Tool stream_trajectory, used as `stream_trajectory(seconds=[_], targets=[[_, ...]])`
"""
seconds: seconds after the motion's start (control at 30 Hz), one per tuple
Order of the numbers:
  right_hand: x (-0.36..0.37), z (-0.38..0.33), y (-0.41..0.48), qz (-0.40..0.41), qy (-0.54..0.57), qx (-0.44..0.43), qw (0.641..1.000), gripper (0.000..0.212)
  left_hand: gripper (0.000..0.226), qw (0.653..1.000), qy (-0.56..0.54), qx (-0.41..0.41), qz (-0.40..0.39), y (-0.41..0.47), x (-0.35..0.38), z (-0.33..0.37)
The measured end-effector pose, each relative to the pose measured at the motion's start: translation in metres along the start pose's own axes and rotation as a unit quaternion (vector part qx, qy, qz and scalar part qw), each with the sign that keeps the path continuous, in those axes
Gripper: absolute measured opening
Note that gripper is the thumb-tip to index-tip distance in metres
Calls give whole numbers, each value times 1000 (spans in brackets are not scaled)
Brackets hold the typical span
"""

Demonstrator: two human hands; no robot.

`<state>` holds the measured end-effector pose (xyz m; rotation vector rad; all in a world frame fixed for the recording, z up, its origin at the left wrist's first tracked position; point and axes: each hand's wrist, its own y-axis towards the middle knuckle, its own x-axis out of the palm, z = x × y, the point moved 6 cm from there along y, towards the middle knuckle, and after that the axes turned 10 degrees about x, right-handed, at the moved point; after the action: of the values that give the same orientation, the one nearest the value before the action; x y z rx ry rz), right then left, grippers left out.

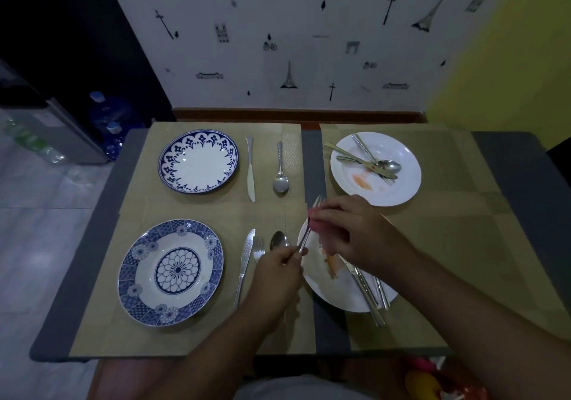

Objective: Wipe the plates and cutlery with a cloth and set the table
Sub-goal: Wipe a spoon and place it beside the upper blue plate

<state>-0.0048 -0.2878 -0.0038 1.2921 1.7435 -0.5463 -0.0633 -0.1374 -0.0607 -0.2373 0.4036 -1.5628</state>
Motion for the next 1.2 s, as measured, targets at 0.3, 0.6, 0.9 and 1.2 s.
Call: stream_trajectory(seconds=[0.3,0.6,0.9,1.2], targets=[[17,-19,-19,-57,-41,-105,992,28,20,996,-62,-53,-47,4,3,-5],[-3,9,19,-19,-44,21,999,22,20,998,-32,-7,-59,-1,-5,4],[11,-8,2,-88,-54,-20,994,18,21,999,6,25,-39,-4,-8,0],[-25,30,38,-18,-31,91,995,26,11,998,16,-42,-38,-2,-10,-16]])
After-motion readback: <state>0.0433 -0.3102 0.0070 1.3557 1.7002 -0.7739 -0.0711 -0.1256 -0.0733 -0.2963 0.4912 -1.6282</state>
